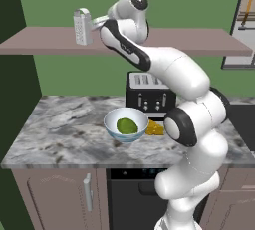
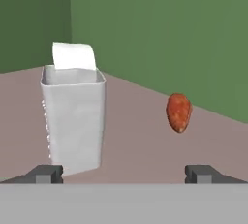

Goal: Pick the cheese from the fridge and the cheese grater from the cabinet and place them next to the salad bowl.

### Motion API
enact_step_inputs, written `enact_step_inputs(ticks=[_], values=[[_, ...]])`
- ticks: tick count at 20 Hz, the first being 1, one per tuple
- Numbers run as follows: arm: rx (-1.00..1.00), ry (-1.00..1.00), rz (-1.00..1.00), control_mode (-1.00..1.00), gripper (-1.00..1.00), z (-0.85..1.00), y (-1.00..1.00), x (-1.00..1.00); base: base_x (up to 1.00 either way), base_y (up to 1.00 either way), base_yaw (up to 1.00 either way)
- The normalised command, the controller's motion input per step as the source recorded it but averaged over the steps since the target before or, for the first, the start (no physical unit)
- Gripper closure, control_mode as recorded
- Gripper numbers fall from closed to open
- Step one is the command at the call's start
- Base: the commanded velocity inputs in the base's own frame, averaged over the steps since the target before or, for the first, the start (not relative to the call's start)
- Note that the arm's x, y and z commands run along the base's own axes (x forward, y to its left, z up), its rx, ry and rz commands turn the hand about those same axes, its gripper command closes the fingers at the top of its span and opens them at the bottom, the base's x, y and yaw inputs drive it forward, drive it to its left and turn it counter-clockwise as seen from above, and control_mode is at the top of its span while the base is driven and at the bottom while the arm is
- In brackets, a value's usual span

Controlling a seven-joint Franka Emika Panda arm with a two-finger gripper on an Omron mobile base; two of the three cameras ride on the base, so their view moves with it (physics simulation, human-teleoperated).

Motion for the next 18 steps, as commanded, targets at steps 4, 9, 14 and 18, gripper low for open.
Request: enact_step_inputs(ticks=[4,9,14,18], values=[[0.06,-0.21,0.14,-1.00,-1.00,0.00,0.64,0.00,0.00,0.00,0.00],[0.01,-0.05,0.05,-1.00,-1.00,-0.02,0.27,0.03,0.00,0.00,0.00],[0.02,-0.01,0.04,-1.00,-1.00,0.00,-0.09,0.19,0.00,0.00,0.00],[0.05,-0.01,0.06,-1.00,-1.00,-0.07,-0.03,0.06,0.00,0.00,0.00]])
